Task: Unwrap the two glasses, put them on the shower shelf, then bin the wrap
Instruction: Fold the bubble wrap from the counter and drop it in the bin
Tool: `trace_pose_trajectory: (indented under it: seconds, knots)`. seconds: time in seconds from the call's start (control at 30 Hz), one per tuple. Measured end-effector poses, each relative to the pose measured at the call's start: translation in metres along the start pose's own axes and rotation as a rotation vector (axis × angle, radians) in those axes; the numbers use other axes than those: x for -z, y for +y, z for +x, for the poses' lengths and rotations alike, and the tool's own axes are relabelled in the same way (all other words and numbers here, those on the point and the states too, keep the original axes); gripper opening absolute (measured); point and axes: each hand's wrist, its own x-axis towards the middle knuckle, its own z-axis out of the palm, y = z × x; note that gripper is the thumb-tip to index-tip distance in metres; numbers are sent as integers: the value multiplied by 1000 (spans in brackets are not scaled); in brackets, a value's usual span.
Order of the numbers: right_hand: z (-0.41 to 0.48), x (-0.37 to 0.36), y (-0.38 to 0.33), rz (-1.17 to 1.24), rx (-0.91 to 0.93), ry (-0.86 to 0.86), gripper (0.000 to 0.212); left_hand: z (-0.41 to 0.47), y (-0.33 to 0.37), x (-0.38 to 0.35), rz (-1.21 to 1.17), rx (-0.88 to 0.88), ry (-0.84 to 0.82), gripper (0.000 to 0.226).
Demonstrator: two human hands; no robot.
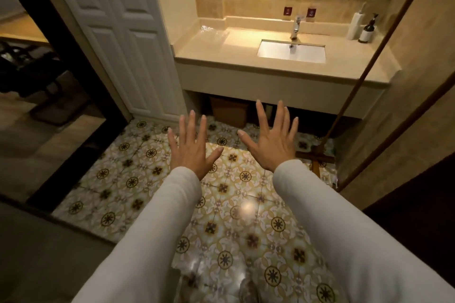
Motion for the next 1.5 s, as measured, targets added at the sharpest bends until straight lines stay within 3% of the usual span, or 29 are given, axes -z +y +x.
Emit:
trace_pose_trajectory:
  seconds: [0.4, 0.63, 0.9, 1.5]
  knots:
    - [188, -70, -6, 13, 99, -42, 84, 173, -26, -57, 39, 87, 17, 91]
    - [332, -122, -39, 20, 94, -69, 85, 321, -74, -90, 3, 139, 45, 91]
    - [493, -157, -72, 34, 55, -53, 84, 503, -124, -102, -33, 81, 3, 92]
    - [837, -265, -31, 69, 30, -119, 85, 826, -137, -218, -61, 167, -114, 89]
